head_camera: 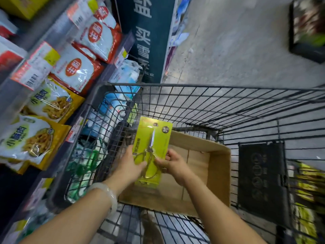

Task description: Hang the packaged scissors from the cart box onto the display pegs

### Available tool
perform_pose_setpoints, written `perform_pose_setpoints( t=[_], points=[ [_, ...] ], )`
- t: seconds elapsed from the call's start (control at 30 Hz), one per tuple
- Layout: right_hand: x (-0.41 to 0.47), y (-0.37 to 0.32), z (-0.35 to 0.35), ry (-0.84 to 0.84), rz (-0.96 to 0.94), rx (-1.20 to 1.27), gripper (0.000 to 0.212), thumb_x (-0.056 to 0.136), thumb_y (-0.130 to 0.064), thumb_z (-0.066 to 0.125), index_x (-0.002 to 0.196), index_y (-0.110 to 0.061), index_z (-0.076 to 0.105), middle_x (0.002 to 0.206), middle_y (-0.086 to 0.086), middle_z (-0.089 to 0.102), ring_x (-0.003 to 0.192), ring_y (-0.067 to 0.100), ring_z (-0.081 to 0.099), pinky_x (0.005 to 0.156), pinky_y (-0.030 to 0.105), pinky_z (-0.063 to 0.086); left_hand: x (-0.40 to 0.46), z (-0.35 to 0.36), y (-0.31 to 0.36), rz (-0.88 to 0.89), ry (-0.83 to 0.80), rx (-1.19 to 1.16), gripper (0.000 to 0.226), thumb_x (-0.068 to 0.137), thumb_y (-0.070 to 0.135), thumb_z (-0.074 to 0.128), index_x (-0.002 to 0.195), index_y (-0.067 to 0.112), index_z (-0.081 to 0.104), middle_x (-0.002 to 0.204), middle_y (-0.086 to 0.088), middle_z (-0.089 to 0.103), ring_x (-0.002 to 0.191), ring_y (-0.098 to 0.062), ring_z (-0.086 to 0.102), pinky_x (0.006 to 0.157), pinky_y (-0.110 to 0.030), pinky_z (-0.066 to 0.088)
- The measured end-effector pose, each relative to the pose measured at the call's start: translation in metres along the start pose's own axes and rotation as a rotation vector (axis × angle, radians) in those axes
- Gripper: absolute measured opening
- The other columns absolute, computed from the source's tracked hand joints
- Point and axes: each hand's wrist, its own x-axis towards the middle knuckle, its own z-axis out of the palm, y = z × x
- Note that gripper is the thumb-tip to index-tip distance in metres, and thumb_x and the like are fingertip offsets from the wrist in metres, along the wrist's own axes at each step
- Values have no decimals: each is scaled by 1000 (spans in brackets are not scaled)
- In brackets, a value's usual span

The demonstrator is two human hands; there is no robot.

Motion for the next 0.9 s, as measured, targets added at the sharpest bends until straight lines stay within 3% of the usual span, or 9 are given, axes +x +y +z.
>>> perform_pose_setpoints(
  t=[0.1,0.23,0.37,0.47,0.6,0.7,0.77,0.83,0.9],
  points=[
    [9,0,8,62,9,-7,7,90,-12,59,84,-14,56,75,2,60,62,14,58,59,26,50,6,-6,0,-131,90,-262,59,85,3,64,136,10,37,117,-3,52,107,-27,55,86,-30,43],
    [44,52,-1,369,150,-203,17,88,-22,63,76,-20,51,83,5,60,78,20,58,69,28,47,17,-11,-26,-178,179,-285,42,88,-1,53,128,8,44,118,-12,56,91,-19,48,76,-28,38],
    [73,98,-3,359,296,-405,33,80,-21,72,98,-22,45,91,4,59,96,19,56,79,27,41,28,-6,-50,-188,139,-257,46,92,4,51,134,9,35,127,-8,48,99,-20,47,79,-27,37],
    [88,107,4,329,330,-497,57,80,-22,73,126,-7,45,120,9,60,114,27,57,81,25,40,34,-2,-60,-205,156,-259,33,91,3,52,121,14,43,110,-6,53,78,-16,49,64,-25,38],
    [95,111,4,375,306,-510,55,74,-25,78,120,-6,54,118,12,64,107,29,61,80,24,45,39,-1,-65,-221,179,-250,26,88,2,53,104,21,42,87,0,54,81,-21,51,71,-30,40],
    [85,105,2,375,326,-465,44,79,-23,74,116,-8,56,113,11,65,101,28,62,72,24,41,34,-3,-63,-229,189,-249,31,87,3,54,114,16,47,100,-6,57,91,-26,56,80,-36,46],
    [75,97,-3,382,302,-340,24,79,-16,74,97,-13,59,105,13,66,82,24,62,68,25,44,26,-7,-59,-234,195,-261,36,88,4,55,121,13,46,107,-9,58,96,-30,58,85,-39,48],
    [60,86,-10,368,240,-244,23,78,-9,73,77,-21,53,90,11,66,66,17,58,58,24,47,19,-11,-55,-229,194,-283,38,89,5,53,125,12,44,111,-10,57,93,-30,58,84,-40,48],
    [39,68,-16,327,189,-198,20,81,-7,70,78,-20,55,83,6,64,67,15,58,59,25,51,11,-15,-51,-227,204,-294,38,91,6,51,128,11,42,110,-9,55,88,-26,54,79,-35,45]
  ],
)
